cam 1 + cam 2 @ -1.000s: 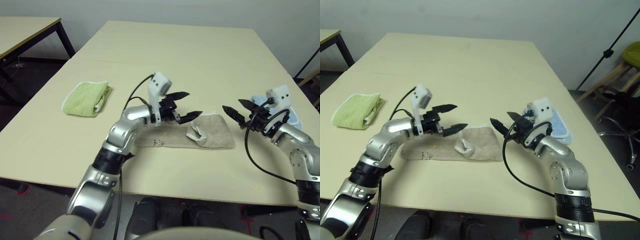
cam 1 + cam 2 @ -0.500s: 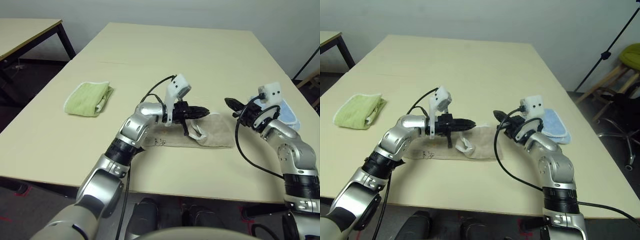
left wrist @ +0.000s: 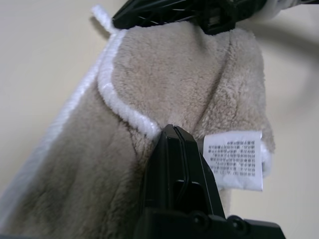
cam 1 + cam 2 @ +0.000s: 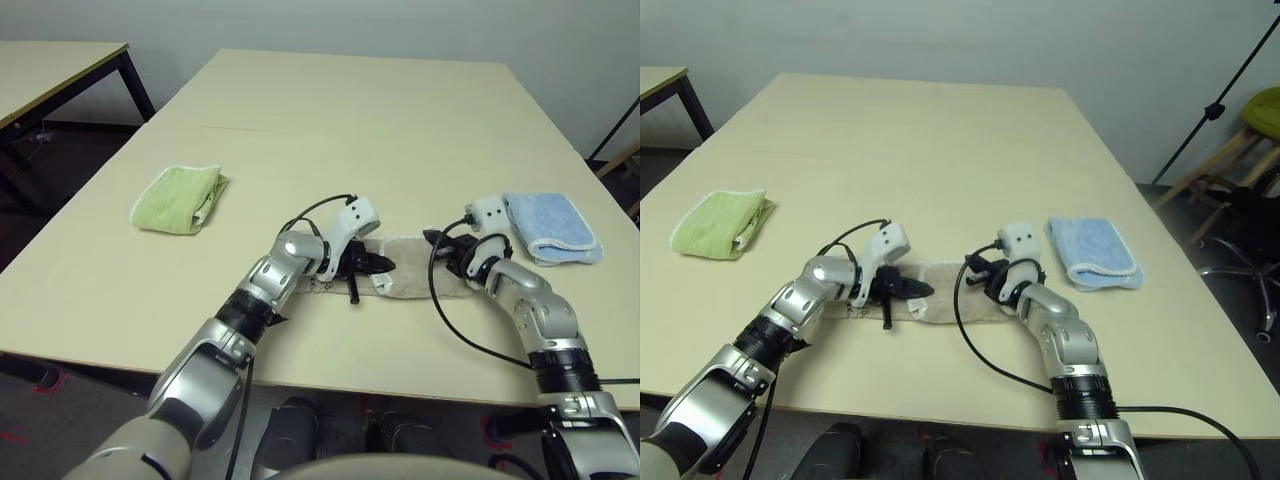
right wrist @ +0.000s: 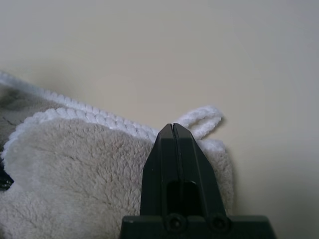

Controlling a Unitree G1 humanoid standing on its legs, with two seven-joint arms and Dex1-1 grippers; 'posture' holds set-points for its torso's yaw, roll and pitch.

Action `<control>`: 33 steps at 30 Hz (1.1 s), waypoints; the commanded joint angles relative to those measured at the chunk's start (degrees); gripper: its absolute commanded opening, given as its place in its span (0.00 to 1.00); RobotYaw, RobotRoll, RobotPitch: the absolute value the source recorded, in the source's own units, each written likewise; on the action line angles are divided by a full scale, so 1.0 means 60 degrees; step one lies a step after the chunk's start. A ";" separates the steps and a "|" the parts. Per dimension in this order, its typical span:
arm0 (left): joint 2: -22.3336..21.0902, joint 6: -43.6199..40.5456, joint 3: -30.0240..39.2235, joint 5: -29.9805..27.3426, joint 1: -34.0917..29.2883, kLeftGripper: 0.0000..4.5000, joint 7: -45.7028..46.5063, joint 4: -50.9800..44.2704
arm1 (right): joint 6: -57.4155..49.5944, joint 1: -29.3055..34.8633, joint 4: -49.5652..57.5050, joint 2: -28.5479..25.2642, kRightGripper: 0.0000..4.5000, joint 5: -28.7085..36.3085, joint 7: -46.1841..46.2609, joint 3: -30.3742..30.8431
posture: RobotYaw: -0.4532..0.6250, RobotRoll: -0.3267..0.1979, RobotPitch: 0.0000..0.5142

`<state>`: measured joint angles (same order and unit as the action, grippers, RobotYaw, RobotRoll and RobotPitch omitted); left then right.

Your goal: Fold the towel and set it aside.

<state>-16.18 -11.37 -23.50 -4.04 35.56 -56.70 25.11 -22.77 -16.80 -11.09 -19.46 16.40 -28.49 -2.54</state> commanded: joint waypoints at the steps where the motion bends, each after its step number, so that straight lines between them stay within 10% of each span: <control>1: -0.0122 0.0242 0.0208 0.0243 -0.0140 0.01 0.0182 0.0341 | 0.0304 0.0039 -0.0526 0.0056 0.00 -0.0309 0.0033 0.0084 | 0.58 0.62 0.06; 9: -0.0414 -0.1601 0.1899 -0.0986 -0.0933 0.04 0.0941 -0.1909 | 0.1666 -0.0098 -0.0115 -0.0004 0.08 -0.0069 -0.0669 -0.0217 | 0.58 0.62 0.08; 21: -0.0974 -1.1243 0.6964 -0.5141 -0.3288 0.92 0.4125 -0.9095 | 0.2536 -0.0631 0.0339 -0.1127 1.00 0.1311 -0.3951 -0.0631 | 0.64 0.62 0.13; 25: 0.0306 -1.3461 0.9107 -0.5708 -0.3953 0.99 0.4922 -1.0107 | 0.3155 -0.0969 0.0121 -0.2004 1.00 0.1336 -0.5167 -0.0735 | 0.65 0.62 0.16; 33: 0.2234 -1.3522 0.9817 -0.7031 -0.4712 0.99 0.7801 -1.0142 | 0.3731 -0.1056 -0.0229 -0.3484 1.00 0.1279 -0.6908 -0.0751 | 0.65 0.62 0.18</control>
<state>-4.40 -91.43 34.89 -45.31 6.60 -14.43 -36.75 -1.56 -22.71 -11.78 -39.37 24.15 -67.77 -6.47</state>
